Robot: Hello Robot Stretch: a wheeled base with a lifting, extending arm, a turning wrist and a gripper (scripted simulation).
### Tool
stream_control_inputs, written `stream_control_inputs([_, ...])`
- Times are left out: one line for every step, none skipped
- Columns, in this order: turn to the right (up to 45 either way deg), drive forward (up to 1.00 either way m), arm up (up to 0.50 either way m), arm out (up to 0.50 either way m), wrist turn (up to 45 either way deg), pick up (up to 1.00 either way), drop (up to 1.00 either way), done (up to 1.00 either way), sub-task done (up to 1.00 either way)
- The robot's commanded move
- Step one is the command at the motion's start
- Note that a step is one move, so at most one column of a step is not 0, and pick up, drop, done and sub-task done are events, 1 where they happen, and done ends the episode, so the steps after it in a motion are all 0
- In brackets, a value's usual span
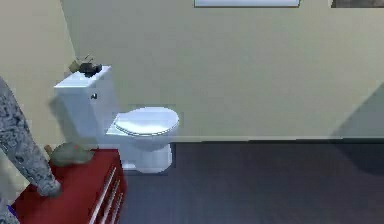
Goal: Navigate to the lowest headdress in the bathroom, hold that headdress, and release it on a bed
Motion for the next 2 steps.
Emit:
stream_control_inputs([0.0, 0.9, 0.0, 0.0, 0.0, 0.0, 0.0, 0.0, 0.0])
stream_control_inputs([-45.0, 0.0, 0.0, 0.0, 0.0, 0.0, 0.0, 0.0, 0.0])
